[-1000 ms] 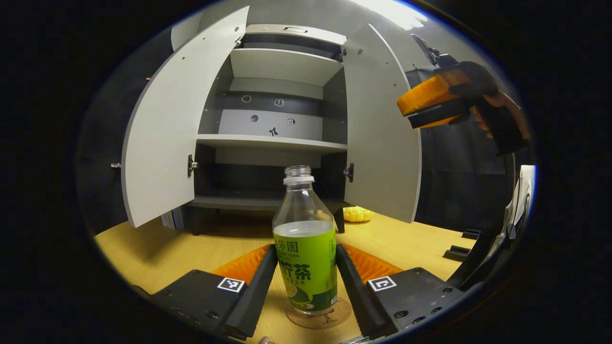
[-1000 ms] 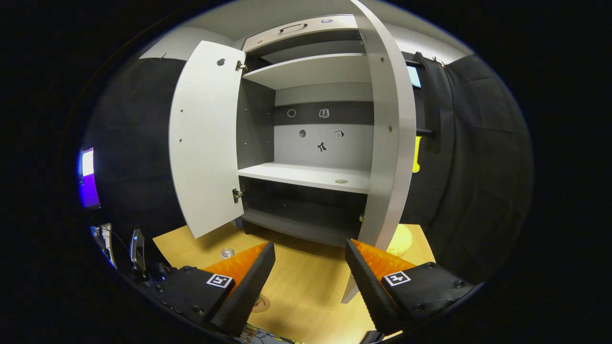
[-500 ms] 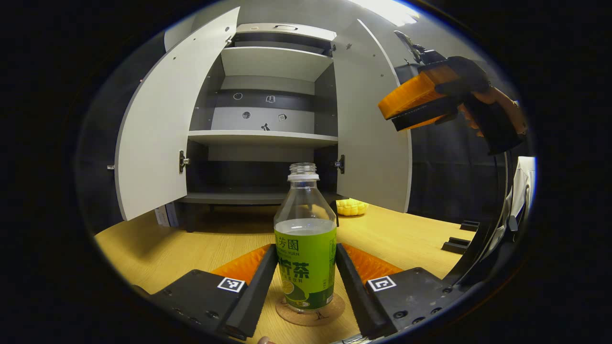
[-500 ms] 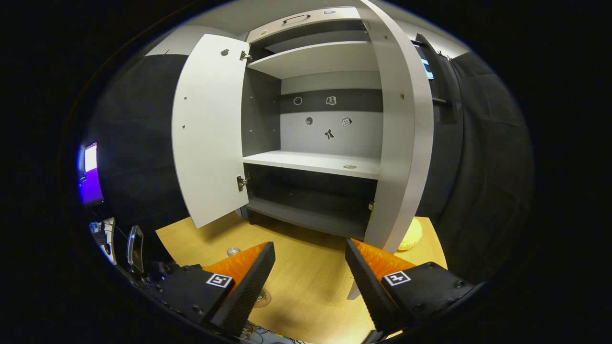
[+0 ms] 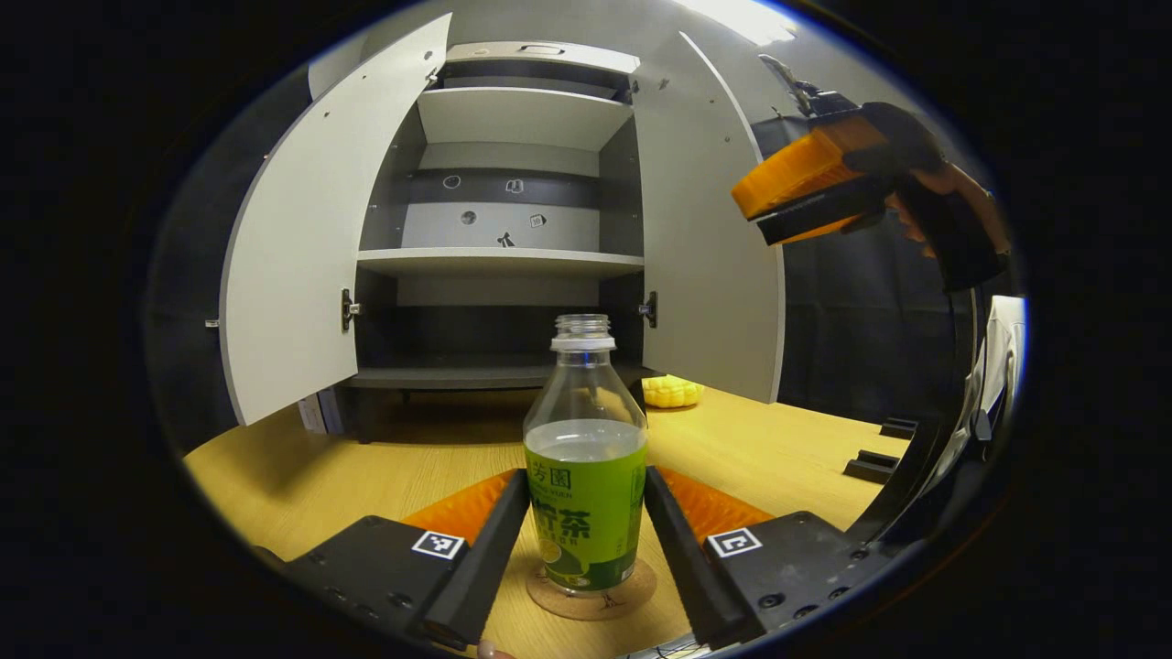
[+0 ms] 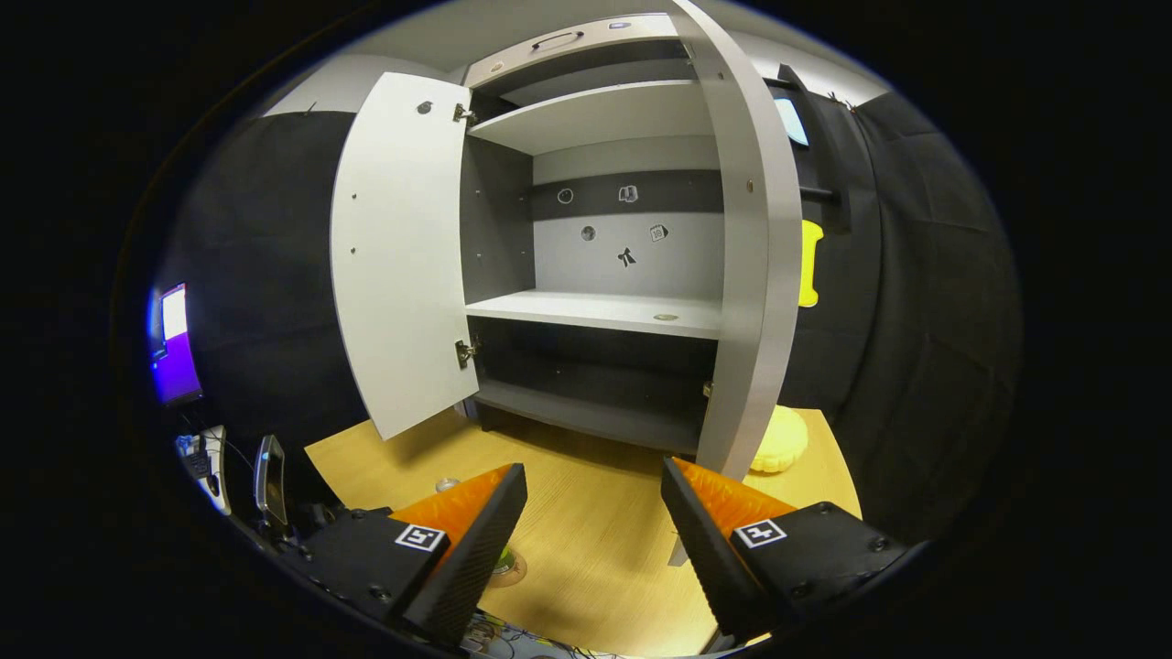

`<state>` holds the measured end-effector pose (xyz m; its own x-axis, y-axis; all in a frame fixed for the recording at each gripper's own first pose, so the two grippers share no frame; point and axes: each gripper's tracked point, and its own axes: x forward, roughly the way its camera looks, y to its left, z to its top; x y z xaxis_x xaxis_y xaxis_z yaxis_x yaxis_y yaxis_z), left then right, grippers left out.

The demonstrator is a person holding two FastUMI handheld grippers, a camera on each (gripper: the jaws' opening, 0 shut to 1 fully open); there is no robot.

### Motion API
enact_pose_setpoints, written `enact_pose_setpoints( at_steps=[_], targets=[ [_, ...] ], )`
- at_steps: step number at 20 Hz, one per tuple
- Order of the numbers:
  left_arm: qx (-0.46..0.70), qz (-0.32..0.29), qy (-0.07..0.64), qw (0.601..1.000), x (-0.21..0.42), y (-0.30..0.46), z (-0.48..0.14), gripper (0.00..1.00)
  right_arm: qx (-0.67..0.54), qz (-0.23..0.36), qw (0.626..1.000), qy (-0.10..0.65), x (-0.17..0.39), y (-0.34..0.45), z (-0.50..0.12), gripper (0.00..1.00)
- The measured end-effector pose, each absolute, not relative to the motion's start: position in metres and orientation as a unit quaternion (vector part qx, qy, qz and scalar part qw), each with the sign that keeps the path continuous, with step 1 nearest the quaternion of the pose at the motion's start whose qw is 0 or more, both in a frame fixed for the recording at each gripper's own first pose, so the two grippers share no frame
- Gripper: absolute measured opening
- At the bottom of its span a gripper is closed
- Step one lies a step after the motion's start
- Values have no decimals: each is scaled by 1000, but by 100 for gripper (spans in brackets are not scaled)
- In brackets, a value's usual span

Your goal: Grasp the bottle in the cabinet with the left hand and place it on the coaster, then close the right door with the right hand and the left door with the left hand.

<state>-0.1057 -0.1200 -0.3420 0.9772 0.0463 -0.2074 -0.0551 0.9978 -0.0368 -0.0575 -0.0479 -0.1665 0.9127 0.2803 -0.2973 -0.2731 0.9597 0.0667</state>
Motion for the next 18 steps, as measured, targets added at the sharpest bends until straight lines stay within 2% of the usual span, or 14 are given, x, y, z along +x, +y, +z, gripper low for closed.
enact_pose_setpoints(
  at_steps=[4,12,18],
  targets=[
    [-11,30,107,994,-103,-111,-338,90,12,148,977,154,-60,-36,-165,98],
    [0,-10,90,996,-86,-113,-288,90,24,148,980,129,-56,-13,-138,98],
    [14,-40,45,998,-59,-106,-204,90,35,115,988,95,-62,-18,-100,99]
  ],
)
